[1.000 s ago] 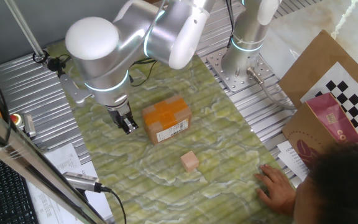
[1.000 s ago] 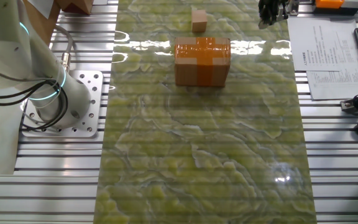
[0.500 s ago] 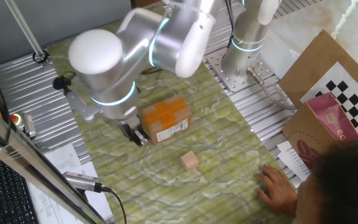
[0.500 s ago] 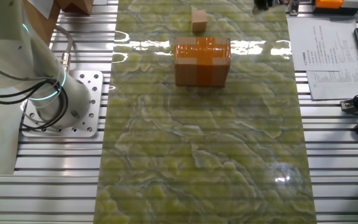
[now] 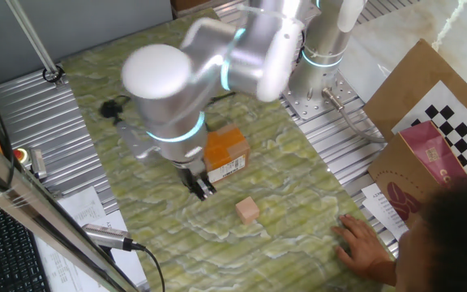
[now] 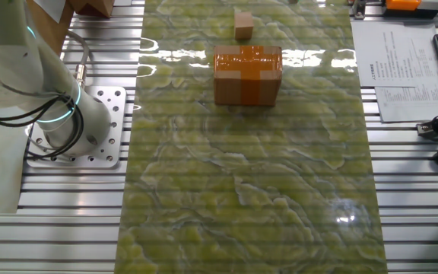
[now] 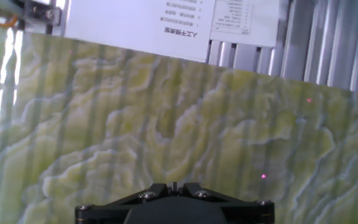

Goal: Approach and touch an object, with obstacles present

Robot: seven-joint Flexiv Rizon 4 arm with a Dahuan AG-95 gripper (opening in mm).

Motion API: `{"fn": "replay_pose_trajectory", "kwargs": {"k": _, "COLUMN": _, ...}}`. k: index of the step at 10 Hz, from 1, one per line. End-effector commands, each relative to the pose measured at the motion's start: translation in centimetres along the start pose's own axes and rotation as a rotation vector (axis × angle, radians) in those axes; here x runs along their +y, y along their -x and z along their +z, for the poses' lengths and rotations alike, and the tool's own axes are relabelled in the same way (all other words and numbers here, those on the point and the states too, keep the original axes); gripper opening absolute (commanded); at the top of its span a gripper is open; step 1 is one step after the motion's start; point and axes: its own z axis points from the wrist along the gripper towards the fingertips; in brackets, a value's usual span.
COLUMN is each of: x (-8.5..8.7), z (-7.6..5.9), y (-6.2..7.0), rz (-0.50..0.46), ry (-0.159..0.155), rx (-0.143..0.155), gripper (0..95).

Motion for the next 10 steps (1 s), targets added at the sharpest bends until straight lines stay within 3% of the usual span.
{"fn": "replay_pose_trajectory", "kwargs": {"k": 1, "x": 0.0, "z": 0.5, "y": 0.1, "rz": -0.007, "ry": -0.016, "rx": 0.000, "gripper": 0.0}}
{"fn": "replay_pose_trajectory", "kwargs": {"k": 7, "x": -2.2, "z": 0.6, "y": 1.2, "rz": -0.035, "ry": -0.019, "rx": 0.001, "gripper": 0.0}}
{"fn": "replay_pose_trajectory", "kwargs": {"k": 10, "x": -3.4, "z": 1.3, "y": 1.8, "rz": -0.053, "ry": -0.018, "rx": -0.003, "gripper": 0.0}}
